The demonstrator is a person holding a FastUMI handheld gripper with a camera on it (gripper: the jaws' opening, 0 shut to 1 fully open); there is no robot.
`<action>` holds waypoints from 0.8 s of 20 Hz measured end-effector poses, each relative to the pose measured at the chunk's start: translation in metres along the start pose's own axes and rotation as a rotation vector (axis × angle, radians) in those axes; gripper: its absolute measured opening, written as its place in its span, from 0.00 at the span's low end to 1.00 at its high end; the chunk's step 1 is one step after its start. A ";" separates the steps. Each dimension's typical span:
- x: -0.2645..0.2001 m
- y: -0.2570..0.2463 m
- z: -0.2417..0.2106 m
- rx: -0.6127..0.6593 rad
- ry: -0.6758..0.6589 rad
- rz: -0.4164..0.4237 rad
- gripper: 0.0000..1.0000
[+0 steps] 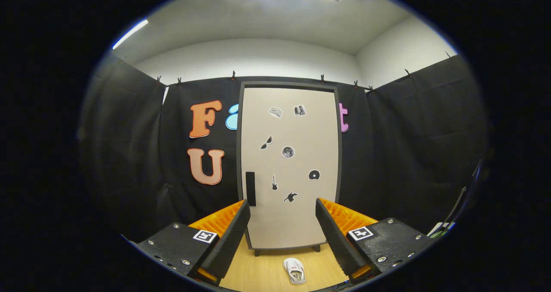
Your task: Open the shoe cabinet door, grab the shoes and put them into the shoe cabinet, then close the shoe cabinet door.
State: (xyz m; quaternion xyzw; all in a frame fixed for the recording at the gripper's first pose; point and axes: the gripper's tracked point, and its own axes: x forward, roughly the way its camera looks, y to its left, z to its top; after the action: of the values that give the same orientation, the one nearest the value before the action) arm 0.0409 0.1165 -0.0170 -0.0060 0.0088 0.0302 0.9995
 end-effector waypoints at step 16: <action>0.166 0.074 -0.066 -0.011 0.068 0.044 0.95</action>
State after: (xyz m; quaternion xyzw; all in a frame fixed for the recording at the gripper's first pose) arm 0.2006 0.1994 -0.0865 -0.0125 0.0428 0.0518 0.9977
